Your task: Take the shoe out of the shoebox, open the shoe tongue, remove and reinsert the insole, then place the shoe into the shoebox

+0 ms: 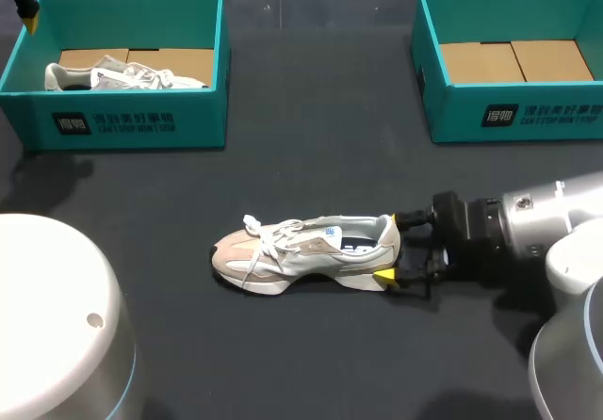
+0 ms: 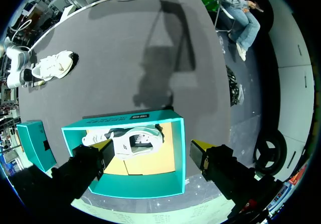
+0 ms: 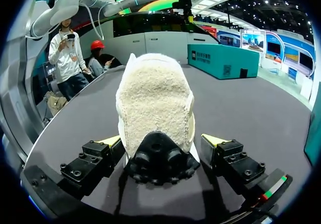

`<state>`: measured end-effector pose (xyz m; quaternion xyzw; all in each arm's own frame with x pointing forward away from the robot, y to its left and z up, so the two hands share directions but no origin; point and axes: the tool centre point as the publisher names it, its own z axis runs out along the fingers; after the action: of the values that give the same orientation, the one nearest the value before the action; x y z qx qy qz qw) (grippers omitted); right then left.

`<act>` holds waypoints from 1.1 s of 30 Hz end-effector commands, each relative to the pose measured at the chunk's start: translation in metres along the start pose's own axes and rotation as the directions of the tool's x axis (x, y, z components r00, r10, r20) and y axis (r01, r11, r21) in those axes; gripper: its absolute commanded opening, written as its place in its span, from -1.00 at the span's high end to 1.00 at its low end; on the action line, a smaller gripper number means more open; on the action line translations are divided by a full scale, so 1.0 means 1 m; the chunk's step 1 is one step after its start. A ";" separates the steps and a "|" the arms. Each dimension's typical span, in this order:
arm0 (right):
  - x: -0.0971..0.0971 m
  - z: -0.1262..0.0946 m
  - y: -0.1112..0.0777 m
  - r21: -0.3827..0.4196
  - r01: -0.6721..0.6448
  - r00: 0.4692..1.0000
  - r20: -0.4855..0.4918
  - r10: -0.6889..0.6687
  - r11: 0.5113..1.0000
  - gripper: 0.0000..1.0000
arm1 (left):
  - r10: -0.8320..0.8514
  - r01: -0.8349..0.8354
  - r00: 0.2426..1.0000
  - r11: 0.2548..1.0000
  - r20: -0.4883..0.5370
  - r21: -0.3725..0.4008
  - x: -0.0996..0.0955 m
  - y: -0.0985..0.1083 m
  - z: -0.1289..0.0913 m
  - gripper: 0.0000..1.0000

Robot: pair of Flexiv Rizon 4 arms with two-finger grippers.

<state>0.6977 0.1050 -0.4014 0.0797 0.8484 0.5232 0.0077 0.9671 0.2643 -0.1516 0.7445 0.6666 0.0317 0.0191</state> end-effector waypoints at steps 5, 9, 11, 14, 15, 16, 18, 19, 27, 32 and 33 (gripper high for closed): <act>0.001 0.014 0.006 0.010 -0.005 1.000 -0.009 0.005 1.000 -1.00 | 0.001 -0.001 1.000 1.000 -0.002 -0.001 0.000 -0.001 0.000 -1.00; 0.004 0.018 0.006 0.004 -0.003 1.000 -0.015 0.003 1.000 -1.00 | 0.001 -0.001 1.000 1.000 -0.002 -0.001 0.000 -0.001 0.000 -1.00; 0.004 0.019 0.005 0.001 -0.001 1.000 -0.016 0.001 1.000 -1.00 | 0.001 -0.001 1.000 1.000 -0.002 -0.001 0.000 -0.001 0.000 -1.00; 0.005 0.021 0.004 -0.003 0.002 1.000 -0.017 -0.002 1.000 -1.00 | 0.001 -0.001 1.000 1.000 -0.002 -0.001 0.000 -0.001 0.000 -1.00; 0.005 0.021 0.004 -0.003 0.002 1.000 -0.017 -0.002 1.000 -1.00 | 0.001 -0.001 1.000 1.000 -0.002 -0.001 0.000 -0.001 0.000 -1.00; 0.005 0.022 0.004 -0.004 0.002 1.000 -0.018 -0.002 1.000 -1.00 | 0.001 -0.001 1.000 1.000 -0.002 -0.001 0.000 -0.001 0.000 -1.00; 0.005 0.023 0.004 -0.005 0.002 1.000 -0.018 -0.002 1.000 -1.00 | 0.001 -0.001 1.000 1.000 -0.002 -0.001 0.000 -0.001 0.000 -1.00; 0.005 0.023 0.004 -0.005 0.002 1.000 -0.019 -0.002 1.000 -1.00 | 0.001 -0.001 1.000 1.000 -0.002 -0.001 0.000 -0.001 0.000 -1.00; 0.004 0.028 0.003 -0.003 0.002 1.000 -0.024 -0.002 1.000 -0.90 | 0.001 -0.001 1.000 1.000 -0.002 -0.001 0.000 -0.001 0.000 -1.00; 0.006 0.029 0.005 -0.004 0.018 0.999 -0.027 -0.018 1.000 1.00 | 0.001 -0.001 1.000 1.000 -0.002 -0.001 0.000 -0.001 0.000 -1.00; 0.006 0.030 0.005 -0.004 0.023 0.999 -0.026 -0.023 1.000 1.00 | 0.001 -0.001 1.000 1.000 -0.002 -0.001 0.000 -0.001 0.000 -1.00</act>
<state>0.6962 0.1295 -0.4086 0.0636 0.8470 0.5278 0.0023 0.9671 0.2643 -0.1516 0.7445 0.6666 0.0318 0.0191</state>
